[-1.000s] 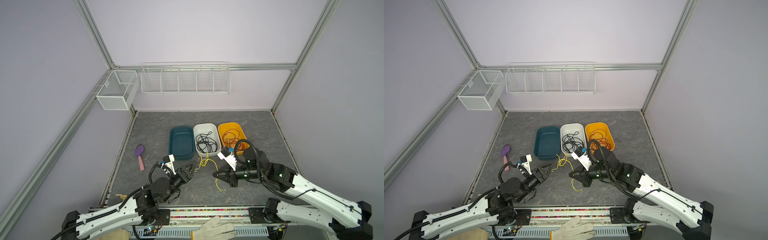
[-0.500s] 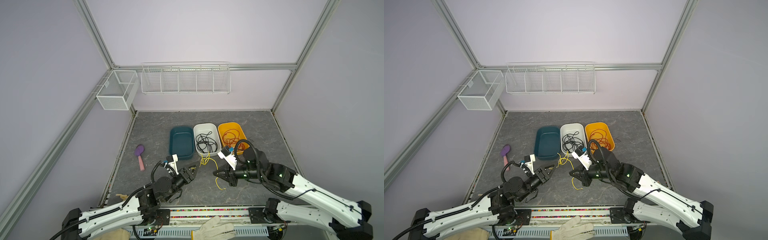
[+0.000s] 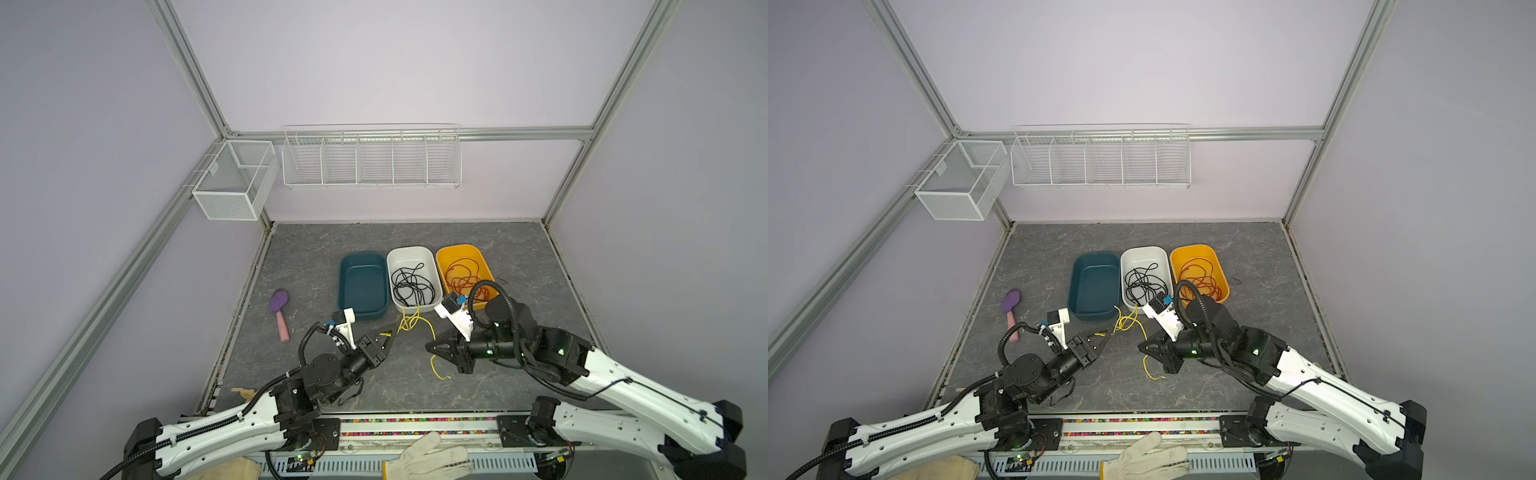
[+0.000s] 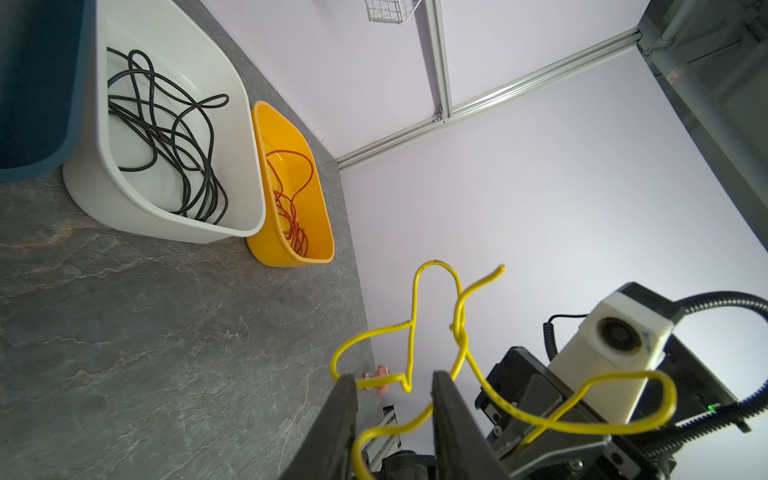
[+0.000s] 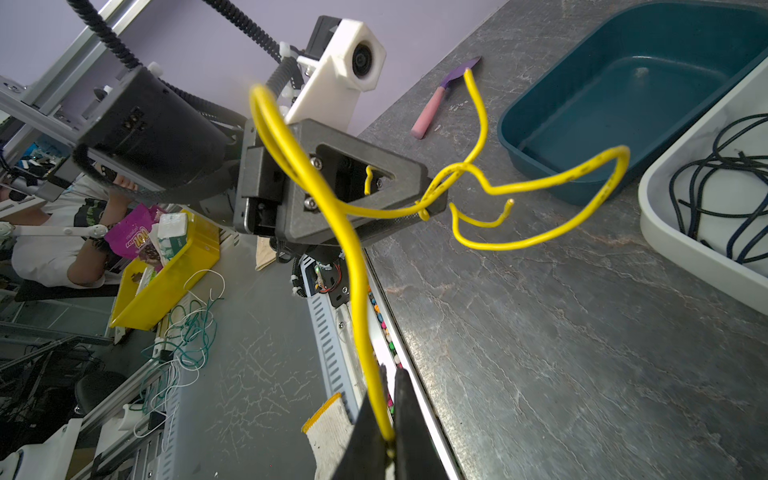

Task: Untangle the cables
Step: 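Close the left gripper on the yellow wire loop beside the right gripper, then pull the right gripper's wire end away from the left gripper, stretching the wire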

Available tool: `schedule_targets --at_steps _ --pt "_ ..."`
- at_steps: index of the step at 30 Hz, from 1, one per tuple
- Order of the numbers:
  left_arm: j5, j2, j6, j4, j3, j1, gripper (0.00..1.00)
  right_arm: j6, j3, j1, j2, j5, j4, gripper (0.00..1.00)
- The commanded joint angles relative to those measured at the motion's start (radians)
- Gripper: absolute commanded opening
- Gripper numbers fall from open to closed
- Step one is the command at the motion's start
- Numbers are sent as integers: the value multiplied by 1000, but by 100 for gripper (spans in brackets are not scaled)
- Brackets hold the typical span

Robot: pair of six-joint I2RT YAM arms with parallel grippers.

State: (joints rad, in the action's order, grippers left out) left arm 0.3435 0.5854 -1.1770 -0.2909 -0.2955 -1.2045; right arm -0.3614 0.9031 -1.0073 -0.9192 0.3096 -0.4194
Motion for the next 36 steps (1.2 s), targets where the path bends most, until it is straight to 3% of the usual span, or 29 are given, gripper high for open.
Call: schedule_targets --at_steps 1,13,16,20,23,27,31,36 --pt "15 -15 -3 -8 9 -3 25 19 -17 -10 -4 -8 27 7" --pt "32 -60 11 40 11 -3 2 29 -7 -17 -3 -35 5 7" --pt "40 -78 12 58 16 -1 0 34 -2 -17 4 -57 -14 7" --pt "51 -114 3 104 24 -1 0 31 8 -16 10 -134 -54 7" --pt "61 -158 -7 175 28 -1 0 17 11 -8 27 -264 -96 7" --pt "63 -245 -27 281 41 -1 0 -13 -11 63 66 -334 -119 6" --pt "84 -356 -34 435 29 -1 0 -44 -17 194 57 -263 -143 6" --pt "186 -513 -26 752 -47 -1 0 -71 -56 335 4 -148 -174 6"
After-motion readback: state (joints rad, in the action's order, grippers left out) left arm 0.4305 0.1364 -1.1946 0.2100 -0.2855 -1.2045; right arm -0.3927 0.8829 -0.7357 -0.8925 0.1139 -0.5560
